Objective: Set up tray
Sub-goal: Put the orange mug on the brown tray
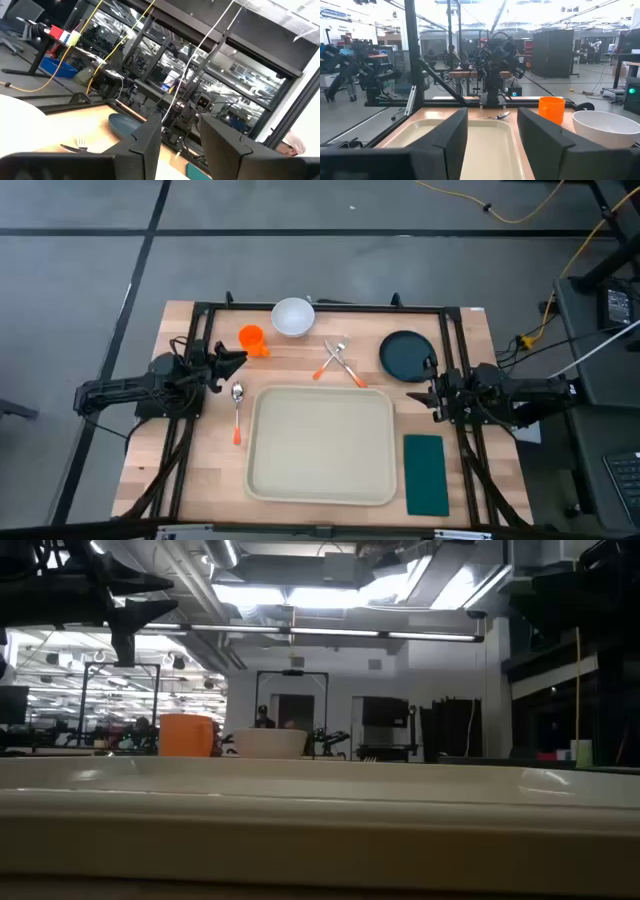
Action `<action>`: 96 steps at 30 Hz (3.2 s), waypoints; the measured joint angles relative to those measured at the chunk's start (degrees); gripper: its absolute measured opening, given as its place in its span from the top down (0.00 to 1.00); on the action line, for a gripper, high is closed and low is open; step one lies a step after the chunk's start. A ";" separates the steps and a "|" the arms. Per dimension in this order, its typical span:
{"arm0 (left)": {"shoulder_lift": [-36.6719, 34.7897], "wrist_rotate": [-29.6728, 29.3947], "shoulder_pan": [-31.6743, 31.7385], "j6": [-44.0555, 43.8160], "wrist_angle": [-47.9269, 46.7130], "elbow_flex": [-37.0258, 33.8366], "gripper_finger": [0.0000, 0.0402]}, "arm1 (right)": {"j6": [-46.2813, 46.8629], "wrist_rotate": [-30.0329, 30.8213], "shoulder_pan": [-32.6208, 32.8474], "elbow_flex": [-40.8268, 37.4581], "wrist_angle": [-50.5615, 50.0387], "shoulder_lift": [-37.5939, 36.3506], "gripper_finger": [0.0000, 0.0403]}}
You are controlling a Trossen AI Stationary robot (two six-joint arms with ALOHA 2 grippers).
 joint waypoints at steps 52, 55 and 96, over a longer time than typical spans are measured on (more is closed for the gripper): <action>7.08 -17.72 0.00 0.57 12.35 9.66 0.68 | 22.20 -0.95 0.01 23.72 -3.77 6.75 0.56; 13.17 -20.03 0.02 3.06 12.38 13.80 0.68 | 19.17 -1.08 -0.01 34.09 -15.28 14.11 0.56; 69.30 -4.36 19.22 37.74 -75.39 59.80 0.44 | 6.01 6.01 -0.10 55.29 -31.45 50.32 0.56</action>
